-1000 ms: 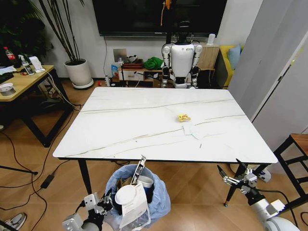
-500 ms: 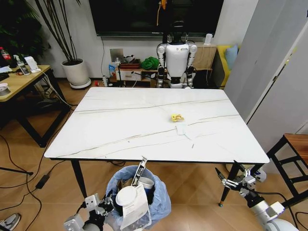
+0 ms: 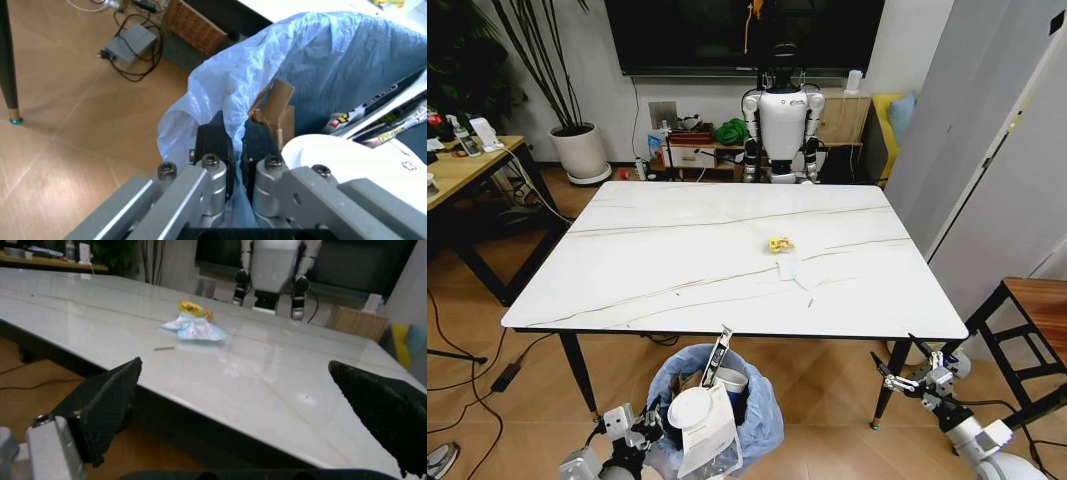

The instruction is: Pick up the trash bin and place the trash from the table into it.

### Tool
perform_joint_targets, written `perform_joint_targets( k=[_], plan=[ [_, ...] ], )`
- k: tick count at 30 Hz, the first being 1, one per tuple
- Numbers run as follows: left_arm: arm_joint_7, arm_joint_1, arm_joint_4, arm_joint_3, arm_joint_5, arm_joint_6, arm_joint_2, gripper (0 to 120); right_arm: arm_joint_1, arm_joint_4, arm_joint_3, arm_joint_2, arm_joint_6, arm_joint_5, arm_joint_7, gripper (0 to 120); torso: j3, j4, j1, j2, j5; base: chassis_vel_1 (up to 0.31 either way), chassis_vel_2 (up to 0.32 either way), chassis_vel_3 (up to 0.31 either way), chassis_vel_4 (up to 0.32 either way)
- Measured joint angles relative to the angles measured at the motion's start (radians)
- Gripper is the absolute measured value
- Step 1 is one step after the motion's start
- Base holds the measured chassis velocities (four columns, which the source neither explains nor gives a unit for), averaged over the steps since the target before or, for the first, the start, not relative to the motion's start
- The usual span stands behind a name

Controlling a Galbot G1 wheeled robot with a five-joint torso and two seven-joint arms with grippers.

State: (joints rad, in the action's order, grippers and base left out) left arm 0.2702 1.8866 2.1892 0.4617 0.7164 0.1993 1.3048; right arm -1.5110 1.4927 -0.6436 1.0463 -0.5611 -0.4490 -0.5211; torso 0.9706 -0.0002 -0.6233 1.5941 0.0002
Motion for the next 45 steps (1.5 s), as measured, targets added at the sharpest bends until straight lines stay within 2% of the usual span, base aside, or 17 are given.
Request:
perform_joint_targets(
  k=[4,5,7,9,10,11,13,16,18,24,33,38,45],
  plan=[
    [0.000,0.007,0.000,0.000,-0.004,-0.001,0.001,0,0.011,0.014,0.015,-0.029,-0.003,0.013,0.042,100,0.000,-0.0002,0.000,0.000,0.0002,0.000,0.000,0.000,0.000],
    [0.000,0.015,0.000,0.000,-0.009,-0.003,0.001,0,0.025,0.058,0.045,-0.064,0.021,0.012,0.106,100,0.000,-0.0001,0.000,0.000,-0.0009,0.000,0.000,0.000,0.000],
    [0.000,0.027,0.005,0.003,-0.015,-0.005,0.003,0,0.085,0.144,0.144,-0.152,0.119,-0.052,0.225,100,0.000,0.0002,0.000,0.000,-0.0003,0.000,0.000,0.000,0.000],
    [-0.001,0.031,0.008,0.005,-0.016,-0.005,0.005,0,0.102,0.159,0.172,-0.173,0.145,-0.072,0.247,100,0.000,0.0002,0.000,0.000,-0.0006,0.000,0.000,0.000,0.000],
    [-0.002,0.039,0.017,0.008,-0.020,-0.006,0.012,0,0.177,0.179,0.272,-0.233,0.207,-0.127,0.307,100,0.000,0.0001,0.000,0.000,-0.0005,0.000,0.000,0.000,0.000],
    [-0.004,0.045,0.024,0.010,-0.022,-0.006,0.018,0,0.247,0.171,0.343,-0.264,0.235,-0.153,0.325,100,0.000,0.0001,0.000,0.000,-0.0003,0.000,0.000,0.000,0.000],
    [-0.003,0.046,0.031,0.009,-0.023,-0.006,0.017,0,0.341,0.145,0.421,-0.294,0.280,-0.186,0.335,100,0.000,0.0011,0.000,0.000,0.0003,0.000,0.000,0.000,0.000],
    [0.004,0.033,0.031,0.002,-0.009,0.001,-0.010,0,0.384,0.124,0.453,-0.315,0.310,-0.216,0.346,100,0.000,0.0008,0.000,0.000,-0.0003,0.000,0.000,0.000,0.000],
    [0.008,0.029,0.028,0.000,0.002,0.004,-0.035,0,0.424,0.092,0.481,-0.327,0.330,-0.235,0.358,100,0.000,-0.0004,0.000,0.000,-0.0002,0.000,0.000,0.000,0.000],
    [0.007,0.040,0.024,0.006,0.001,0.004,-0.040,0,0.557,0.014,0.580,-0.321,0.415,-0.300,0.345,100,0.000,-0.0001,0.000,0.000,-0.0003,0.000,0.000,0.000,0.000],
    [0.005,0.042,0.025,0.018,-0.009,0.003,-0.016,0,0.837,-0.129,0.793,-0.235,0.465,-0.376,0.335,100,0.000,0.0006,0.000,0.000,0.0000,0.000,0.000,0.000,0.000],
    [0.005,0.043,0.024,0.021,-0.011,0.002,-0.005,0,0.911,-0.192,0.871,-0.214,0.495,-0.398,0.329,100,0.000,0.0002,0.000,0.000,-0.0002,0.000,0.000,0.000,0.000],
    [0.004,0.043,0.026,0.028,-0.013,0.001,0.005,0,0.959,-0.293,0.919,-0.161,0.514,-0.385,0.316,100,0.000,0.0001,0.000,0.000,-0.0002,0.000,0.000,0.000,0.000]
  ],
)
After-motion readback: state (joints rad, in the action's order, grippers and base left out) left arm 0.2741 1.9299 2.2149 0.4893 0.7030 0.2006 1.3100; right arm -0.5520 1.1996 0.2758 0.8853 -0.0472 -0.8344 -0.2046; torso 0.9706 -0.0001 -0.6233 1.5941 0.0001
